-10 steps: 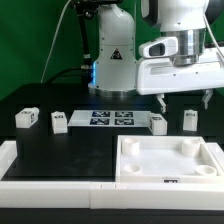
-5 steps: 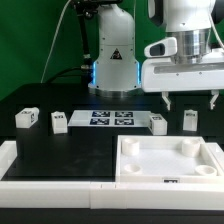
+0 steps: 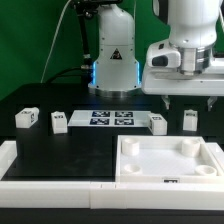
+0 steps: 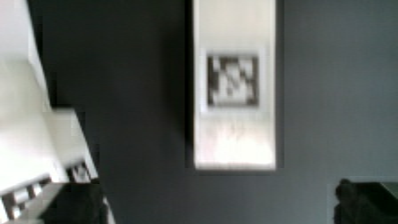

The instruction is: Assemble one leg

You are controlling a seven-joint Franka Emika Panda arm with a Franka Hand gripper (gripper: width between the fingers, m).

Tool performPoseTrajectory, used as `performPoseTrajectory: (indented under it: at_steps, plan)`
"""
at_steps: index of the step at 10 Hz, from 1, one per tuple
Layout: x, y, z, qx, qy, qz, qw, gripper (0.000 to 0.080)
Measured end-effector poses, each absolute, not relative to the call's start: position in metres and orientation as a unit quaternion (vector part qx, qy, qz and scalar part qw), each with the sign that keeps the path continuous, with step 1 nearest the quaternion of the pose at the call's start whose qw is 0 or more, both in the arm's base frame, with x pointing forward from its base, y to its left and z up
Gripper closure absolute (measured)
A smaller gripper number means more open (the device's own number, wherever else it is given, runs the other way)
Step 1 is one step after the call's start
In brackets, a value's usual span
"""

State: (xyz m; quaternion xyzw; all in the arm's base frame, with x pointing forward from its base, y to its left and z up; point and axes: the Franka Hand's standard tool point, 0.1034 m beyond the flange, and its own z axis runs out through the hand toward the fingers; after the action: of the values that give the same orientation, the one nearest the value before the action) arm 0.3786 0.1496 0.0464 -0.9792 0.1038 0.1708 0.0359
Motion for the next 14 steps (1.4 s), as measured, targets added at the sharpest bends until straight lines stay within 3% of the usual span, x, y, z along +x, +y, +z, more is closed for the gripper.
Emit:
performPoseTrajectory:
  at_steps: [2,4,6,14]
  plan:
    - [0.374,0.153,0.046,-0.955,0.101,0.276,0.039,0.0151]
    - [0.371,0.154,0.044,-0.927,0.08,0.36,0.062,0.0151]
    - [0.36,0.151,0.039,-0.893,0.074,0.439,0.068,0.0151]
    - [0.345,0.162,0.007,-0.89,0.068,0.447,0.058,0.0151]
